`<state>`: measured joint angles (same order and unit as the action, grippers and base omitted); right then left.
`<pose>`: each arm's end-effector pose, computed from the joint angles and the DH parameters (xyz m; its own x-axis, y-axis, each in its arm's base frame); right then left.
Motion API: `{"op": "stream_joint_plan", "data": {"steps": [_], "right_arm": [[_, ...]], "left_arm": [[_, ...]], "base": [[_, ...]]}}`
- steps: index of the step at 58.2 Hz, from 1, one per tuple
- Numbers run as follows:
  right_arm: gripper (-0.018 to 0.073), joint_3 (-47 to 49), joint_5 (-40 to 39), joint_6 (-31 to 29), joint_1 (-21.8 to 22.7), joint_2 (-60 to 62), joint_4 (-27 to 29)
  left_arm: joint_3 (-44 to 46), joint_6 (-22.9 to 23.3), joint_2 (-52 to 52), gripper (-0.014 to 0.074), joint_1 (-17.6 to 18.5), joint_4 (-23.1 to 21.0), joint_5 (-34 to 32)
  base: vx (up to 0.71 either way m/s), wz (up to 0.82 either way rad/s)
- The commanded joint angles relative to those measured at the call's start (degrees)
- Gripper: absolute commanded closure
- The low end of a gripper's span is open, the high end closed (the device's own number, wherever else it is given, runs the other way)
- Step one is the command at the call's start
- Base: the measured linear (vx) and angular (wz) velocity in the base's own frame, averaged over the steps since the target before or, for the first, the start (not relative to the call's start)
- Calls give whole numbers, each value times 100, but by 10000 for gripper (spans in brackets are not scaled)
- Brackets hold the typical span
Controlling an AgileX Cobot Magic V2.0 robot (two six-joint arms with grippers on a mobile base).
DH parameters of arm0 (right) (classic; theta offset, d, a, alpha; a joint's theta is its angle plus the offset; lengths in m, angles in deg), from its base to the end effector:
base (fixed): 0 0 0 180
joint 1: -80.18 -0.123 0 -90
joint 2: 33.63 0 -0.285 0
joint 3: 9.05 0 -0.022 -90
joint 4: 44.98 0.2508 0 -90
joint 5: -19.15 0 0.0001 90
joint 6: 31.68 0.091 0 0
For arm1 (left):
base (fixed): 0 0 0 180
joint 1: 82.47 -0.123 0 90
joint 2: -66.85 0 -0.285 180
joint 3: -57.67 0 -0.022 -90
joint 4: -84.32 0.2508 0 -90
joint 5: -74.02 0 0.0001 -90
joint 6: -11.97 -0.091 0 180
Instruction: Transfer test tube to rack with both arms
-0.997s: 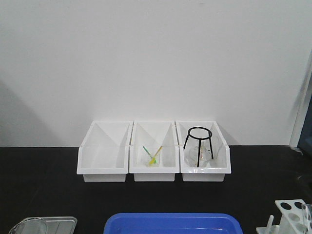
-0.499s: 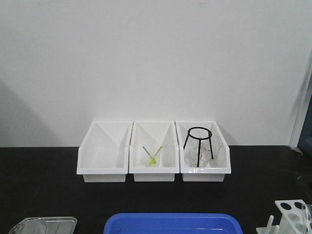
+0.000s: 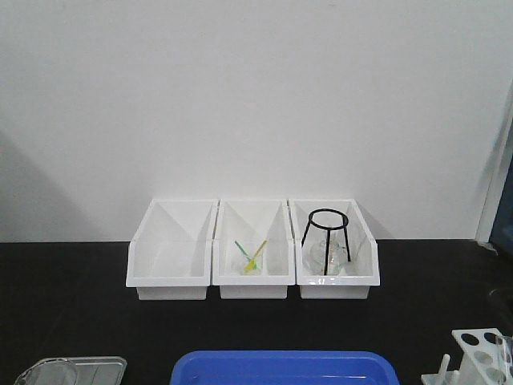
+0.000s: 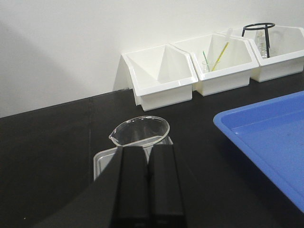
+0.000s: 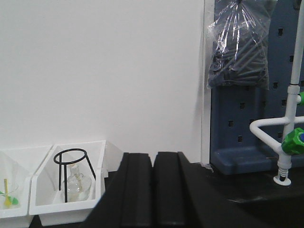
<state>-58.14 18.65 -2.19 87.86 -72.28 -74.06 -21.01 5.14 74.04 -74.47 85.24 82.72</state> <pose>0.1170 -0.0154 0.3371 0.0476 0.0008 -0.9989 0.1291 0.9916 0.0070 0.0560 -0.0076 0.1913 -0.0597 0.1444 -0.9877 0.1462 0.9801 0.1344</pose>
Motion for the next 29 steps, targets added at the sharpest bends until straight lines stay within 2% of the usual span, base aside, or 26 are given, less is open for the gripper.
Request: {"op": "stream_joint_plan", "data": {"steps": [1,7,14,20,24,29], "right_arm": [[570,199,-397,-5,25,1,-53],[570,199,-345,-102,25,-12,-237],[570,75,-350,-317,4,5,294],[570,-342,-350,-1218,-203,262,1021],[570,-744,-357,-1831,-487,621,1207],[570,-1301,-350,-2259,-833,1188,1306]], "left_arm": [[-25,51,-94,602,-22,-11,-475],[-25,51,-94,602,-22,-11,-475],[-25,51,-94,602,-22,-11,-475],[-25,51,-94,602,-22,-11,-475],[-25,51,-94,602,-22,-11,-475],[-25,51,-94,602,-22,-11,-475]], "base": [[0,0],[0,0],[0,0],[0,0],[0,0],[0,0]]}}
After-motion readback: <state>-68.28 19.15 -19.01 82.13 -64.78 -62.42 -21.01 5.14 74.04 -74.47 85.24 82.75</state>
